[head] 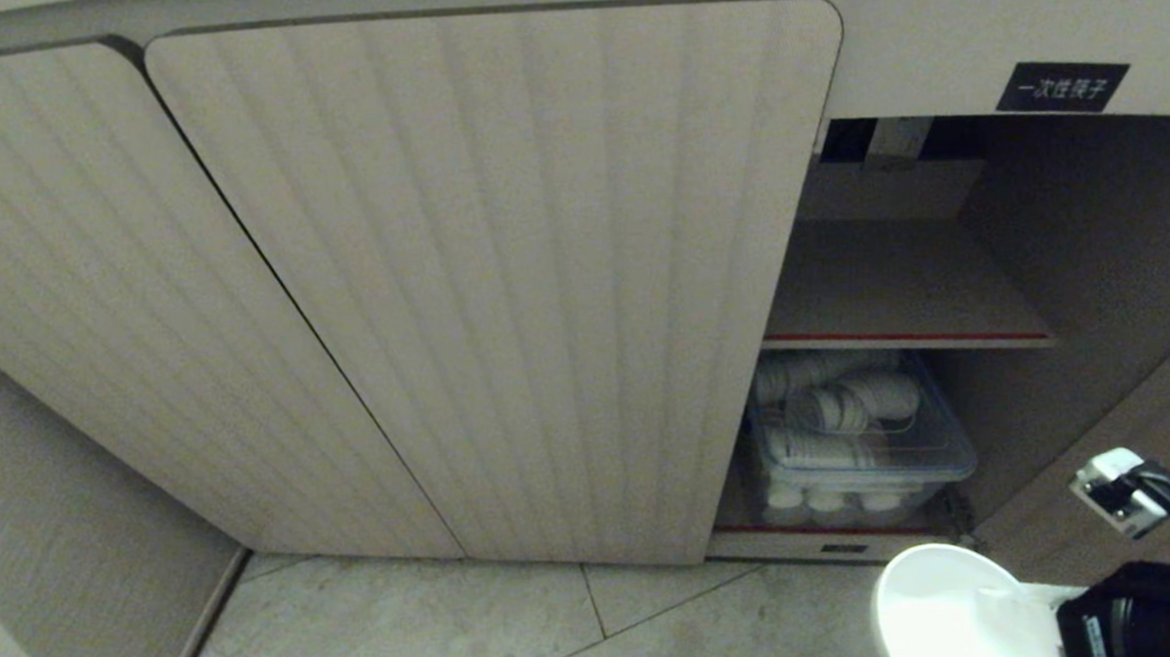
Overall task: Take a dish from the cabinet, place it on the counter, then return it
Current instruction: Place it on the table
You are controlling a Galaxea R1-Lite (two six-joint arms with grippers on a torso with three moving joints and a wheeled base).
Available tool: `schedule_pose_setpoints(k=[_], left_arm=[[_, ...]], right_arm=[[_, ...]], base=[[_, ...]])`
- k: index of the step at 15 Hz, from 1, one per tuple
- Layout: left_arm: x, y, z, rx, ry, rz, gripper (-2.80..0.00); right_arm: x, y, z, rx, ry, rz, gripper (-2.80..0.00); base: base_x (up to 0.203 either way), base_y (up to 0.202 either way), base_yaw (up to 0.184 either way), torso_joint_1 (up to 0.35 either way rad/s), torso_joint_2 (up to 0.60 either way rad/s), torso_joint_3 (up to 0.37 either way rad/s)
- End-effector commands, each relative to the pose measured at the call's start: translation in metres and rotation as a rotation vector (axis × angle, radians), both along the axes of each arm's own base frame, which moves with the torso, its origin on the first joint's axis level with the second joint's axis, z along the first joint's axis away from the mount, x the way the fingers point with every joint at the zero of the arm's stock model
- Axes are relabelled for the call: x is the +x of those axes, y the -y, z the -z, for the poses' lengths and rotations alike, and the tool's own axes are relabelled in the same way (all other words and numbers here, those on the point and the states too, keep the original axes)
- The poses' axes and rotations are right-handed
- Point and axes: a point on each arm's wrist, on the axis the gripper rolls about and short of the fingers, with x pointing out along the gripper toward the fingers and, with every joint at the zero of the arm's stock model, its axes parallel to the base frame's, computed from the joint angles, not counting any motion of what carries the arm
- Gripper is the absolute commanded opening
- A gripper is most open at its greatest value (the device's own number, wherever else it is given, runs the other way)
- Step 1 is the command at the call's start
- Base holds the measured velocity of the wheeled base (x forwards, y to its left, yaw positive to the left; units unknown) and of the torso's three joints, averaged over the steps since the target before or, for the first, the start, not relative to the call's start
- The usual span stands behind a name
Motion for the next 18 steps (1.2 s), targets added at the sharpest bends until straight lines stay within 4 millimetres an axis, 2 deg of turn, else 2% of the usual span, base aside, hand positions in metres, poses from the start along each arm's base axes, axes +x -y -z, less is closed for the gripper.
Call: schedule_pose_setpoints(k=[1,6,11,18], left_arm=[[0.000,0.000,0.000,-0.001,0.001,-0.001,-2.80],[0.000,0.000,0.000,-0.001,0.001,-0.001,-2.80],[0.000,0.000,0.000,-0.001,0.000,-0.001,-2.80],[0.000,0.000,0.000,-0.001,0.000,-0.001,-2.80]], right_arm=[[-0.003,-0.002,0.003,-0.005,-0.008,-0.021,-2.80],[-0.009,0.000,0.005,-0.013,-0.009,-0.028,-2.80],[-0.027,0.005,0.006,-0.017,-0.021,-0.031,-2.80],[-0.037,0.008,0.019,-0.028,-0.020,-0.033,-2.80]], base=[[0.000,0.000,0.000,0.000,0.00,0.000],[0.000,0.000,0.000,0.000,0.00,0.000],[0.000,0.000,0.000,0.000,0.00,0.000],[0.000,0.000,0.000,0.000,0.00,0.000]])
